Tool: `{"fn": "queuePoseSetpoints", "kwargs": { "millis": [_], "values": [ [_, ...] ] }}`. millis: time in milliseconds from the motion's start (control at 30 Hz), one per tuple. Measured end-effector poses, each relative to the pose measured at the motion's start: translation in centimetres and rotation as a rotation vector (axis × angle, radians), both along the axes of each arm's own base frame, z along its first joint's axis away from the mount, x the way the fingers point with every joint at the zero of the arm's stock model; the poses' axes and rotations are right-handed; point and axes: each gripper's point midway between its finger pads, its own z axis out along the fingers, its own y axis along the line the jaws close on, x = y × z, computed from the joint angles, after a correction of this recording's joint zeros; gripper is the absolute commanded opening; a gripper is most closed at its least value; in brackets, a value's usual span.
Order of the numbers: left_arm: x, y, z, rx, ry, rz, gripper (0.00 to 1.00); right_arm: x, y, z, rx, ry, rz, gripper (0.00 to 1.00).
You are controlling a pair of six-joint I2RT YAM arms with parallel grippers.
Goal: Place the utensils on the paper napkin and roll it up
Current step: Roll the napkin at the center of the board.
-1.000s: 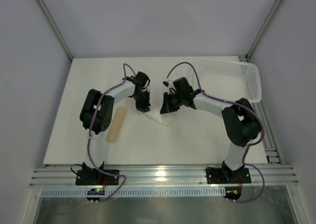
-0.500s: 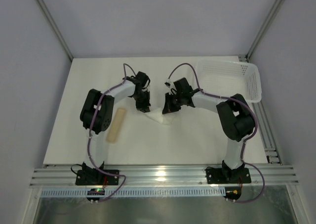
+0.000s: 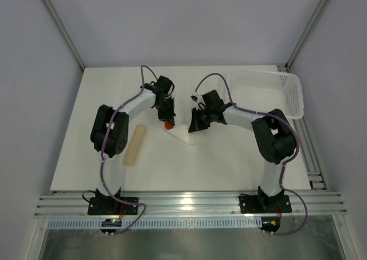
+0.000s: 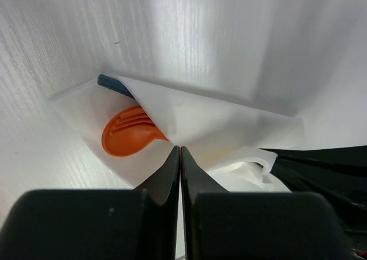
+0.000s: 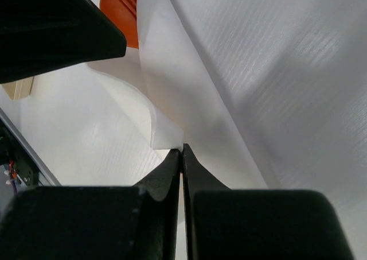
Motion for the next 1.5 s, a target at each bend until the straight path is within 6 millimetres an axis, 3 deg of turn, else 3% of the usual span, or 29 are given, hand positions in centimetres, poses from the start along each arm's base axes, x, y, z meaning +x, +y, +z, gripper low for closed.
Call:
{"fn": "queuePoseSetpoints", "kwargs": {
  "millis": [400, 900, 1500],
  "values": [
    [3.5, -1.5, 3.5, -0.036, -0.103, 0.005, 0.0, -0.1, 0.0, 0.0, 0.003, -0.003, 0.016, 0.04],
    [0.8, -0.7, -0.5, -0.007, 0.018, -0.005, 0.0, 0.3, 0.2, 0.4, 0.008, -0.013, 0.021, 0.04],
    [0.9, -0.9, -1.6, -0.006, 0.025, -0.014, 0.0, 0.2, 0.1, 0.3, 0.001, -0.013, 0.023, 0.04]
  ]
}}
